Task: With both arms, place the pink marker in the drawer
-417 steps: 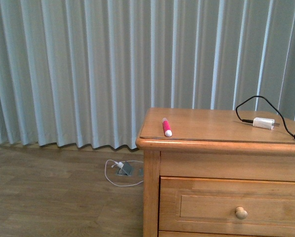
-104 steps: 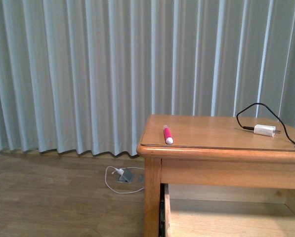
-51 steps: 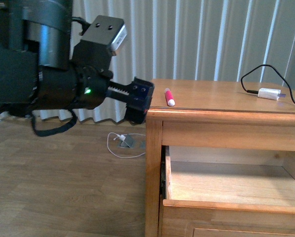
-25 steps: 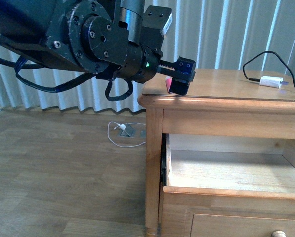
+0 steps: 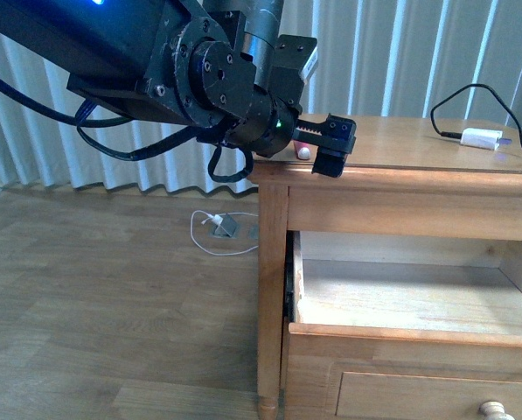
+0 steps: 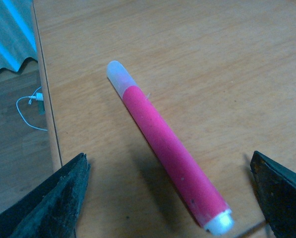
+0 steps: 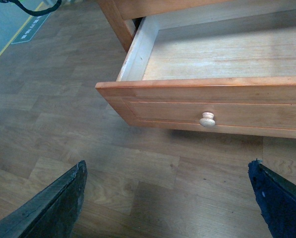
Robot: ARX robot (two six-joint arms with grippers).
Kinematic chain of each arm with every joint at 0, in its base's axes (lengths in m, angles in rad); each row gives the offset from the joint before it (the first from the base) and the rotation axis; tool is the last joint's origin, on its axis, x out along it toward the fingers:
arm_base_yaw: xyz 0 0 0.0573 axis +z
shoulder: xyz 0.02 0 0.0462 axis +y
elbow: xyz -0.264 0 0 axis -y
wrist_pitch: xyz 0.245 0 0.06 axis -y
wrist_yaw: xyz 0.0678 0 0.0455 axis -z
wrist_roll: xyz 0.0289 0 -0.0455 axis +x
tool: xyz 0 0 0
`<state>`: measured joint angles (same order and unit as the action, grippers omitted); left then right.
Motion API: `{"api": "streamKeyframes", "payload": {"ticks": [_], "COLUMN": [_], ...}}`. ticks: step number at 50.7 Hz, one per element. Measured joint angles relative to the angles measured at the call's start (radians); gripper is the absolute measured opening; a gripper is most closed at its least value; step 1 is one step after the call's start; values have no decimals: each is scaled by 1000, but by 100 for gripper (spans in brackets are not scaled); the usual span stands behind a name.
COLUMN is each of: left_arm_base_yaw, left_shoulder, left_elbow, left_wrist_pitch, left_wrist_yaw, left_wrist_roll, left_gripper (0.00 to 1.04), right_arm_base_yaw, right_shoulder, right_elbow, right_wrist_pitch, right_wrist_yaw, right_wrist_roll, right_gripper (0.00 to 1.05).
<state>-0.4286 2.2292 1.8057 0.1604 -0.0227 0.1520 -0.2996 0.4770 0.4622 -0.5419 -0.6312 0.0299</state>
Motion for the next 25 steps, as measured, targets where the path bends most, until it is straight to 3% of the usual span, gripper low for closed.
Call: {"api": "streamKeyframes", "payload": {"ticks": [25], "left_arm_base_yaw": [-10], "left_shoulder": [52], "left_elbow": [84], "left_wrist_pitch": [-42], "left_wrist_yaw": [19], "left_wrist_roll": [-23], "left_gripper": [99], "right_arm_base_yaw": [0], "right_shoulder": [0], "right_elbow": [0], "right_wrist_pitch": [0], "right_wrist_yaw": [0], "right_wrist_roll": [0], "right_gripper": [96]}}
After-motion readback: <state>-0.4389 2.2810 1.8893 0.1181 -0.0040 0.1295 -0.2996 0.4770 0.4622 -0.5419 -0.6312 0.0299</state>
